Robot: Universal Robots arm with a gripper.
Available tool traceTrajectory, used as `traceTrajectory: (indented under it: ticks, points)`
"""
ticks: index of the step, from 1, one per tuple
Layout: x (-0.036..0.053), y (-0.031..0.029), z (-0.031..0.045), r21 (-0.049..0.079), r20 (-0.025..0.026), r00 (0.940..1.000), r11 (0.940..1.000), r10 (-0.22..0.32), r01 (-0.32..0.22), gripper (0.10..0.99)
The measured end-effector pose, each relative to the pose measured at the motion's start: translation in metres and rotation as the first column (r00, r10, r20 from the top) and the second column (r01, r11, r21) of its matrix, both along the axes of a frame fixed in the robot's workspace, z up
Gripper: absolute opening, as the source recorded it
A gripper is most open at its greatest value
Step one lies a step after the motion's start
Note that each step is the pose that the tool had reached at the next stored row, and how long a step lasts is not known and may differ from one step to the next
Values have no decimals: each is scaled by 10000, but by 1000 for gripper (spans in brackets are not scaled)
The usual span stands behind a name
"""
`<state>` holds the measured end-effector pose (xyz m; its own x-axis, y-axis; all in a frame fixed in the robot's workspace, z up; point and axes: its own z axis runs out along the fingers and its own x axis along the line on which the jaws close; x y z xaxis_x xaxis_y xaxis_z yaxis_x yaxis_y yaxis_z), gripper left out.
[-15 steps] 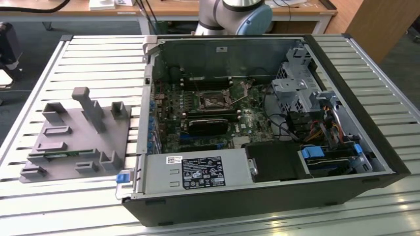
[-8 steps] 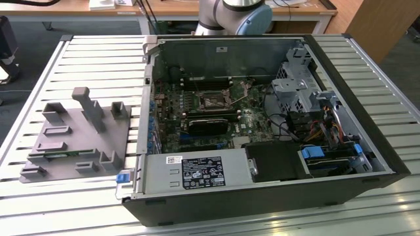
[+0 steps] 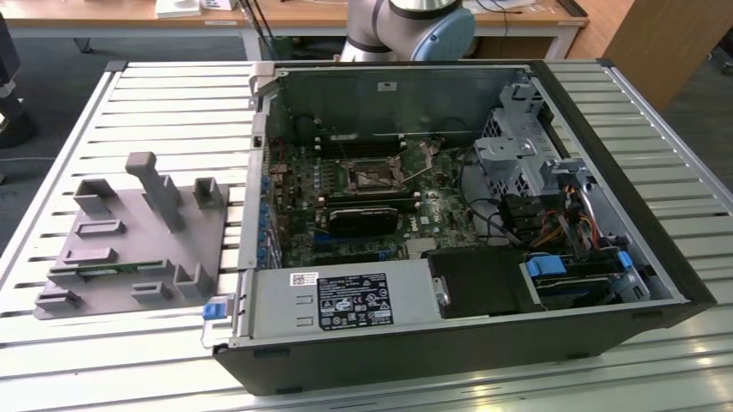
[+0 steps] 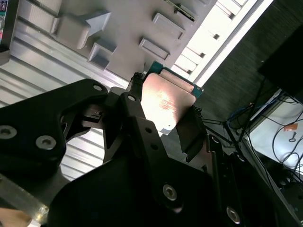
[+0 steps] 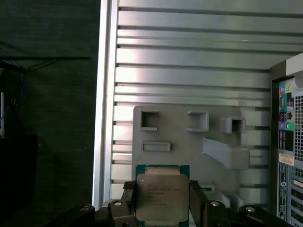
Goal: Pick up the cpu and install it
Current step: 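Pick up the cpu and move it towards the insertion slot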
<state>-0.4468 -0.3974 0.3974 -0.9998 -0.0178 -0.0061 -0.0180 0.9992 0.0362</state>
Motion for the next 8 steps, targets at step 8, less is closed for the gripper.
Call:
traceTrajectory:
  ticks: [8]
  points:
    - [38, 25, 216, 1, 1, 10000, 10000, -3, 3, 541]
